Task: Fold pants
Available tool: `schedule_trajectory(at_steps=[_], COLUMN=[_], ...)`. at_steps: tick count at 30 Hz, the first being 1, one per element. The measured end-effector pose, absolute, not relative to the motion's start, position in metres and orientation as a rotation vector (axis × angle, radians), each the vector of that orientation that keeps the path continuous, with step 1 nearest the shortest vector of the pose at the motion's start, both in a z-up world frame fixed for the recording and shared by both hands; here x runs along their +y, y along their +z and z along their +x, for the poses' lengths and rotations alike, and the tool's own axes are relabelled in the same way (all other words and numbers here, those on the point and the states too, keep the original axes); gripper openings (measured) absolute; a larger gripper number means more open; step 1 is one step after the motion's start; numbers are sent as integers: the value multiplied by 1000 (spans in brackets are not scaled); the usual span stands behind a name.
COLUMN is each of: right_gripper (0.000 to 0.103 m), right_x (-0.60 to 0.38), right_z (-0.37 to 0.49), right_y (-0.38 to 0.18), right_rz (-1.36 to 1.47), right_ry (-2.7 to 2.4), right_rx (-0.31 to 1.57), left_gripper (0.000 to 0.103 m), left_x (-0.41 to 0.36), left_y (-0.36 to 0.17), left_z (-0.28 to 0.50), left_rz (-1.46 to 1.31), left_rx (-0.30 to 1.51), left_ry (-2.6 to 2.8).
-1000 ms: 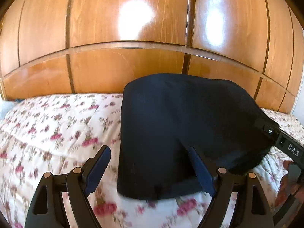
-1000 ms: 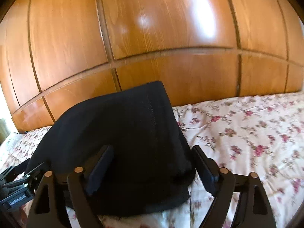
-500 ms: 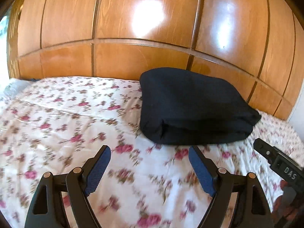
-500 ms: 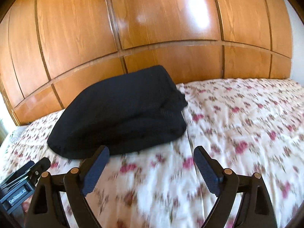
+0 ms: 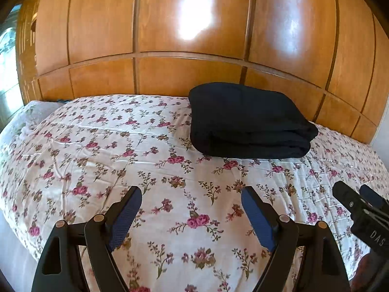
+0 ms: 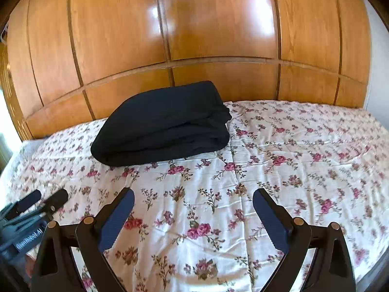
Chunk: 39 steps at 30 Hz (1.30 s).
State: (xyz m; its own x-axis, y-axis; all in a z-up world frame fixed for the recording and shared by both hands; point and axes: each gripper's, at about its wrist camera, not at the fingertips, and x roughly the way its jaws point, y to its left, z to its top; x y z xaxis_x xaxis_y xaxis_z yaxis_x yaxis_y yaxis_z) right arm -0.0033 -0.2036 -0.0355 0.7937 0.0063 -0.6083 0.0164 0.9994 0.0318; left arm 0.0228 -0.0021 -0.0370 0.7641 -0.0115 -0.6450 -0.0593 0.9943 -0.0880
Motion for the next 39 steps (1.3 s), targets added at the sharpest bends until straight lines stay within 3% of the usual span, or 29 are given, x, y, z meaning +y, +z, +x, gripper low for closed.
schedule_trajectory(at_steps=[39], right_gripper=[98], right_x=[-196], right_z=[-23], right_y=[-16], right_rz=[70], right_ry=[-22], right_rx=[632], left_gripper=[85], left_x=[-14], left_y=[-10], left_z=[7], left_rz=[-29], left_rx=[687], left_ry=[21])
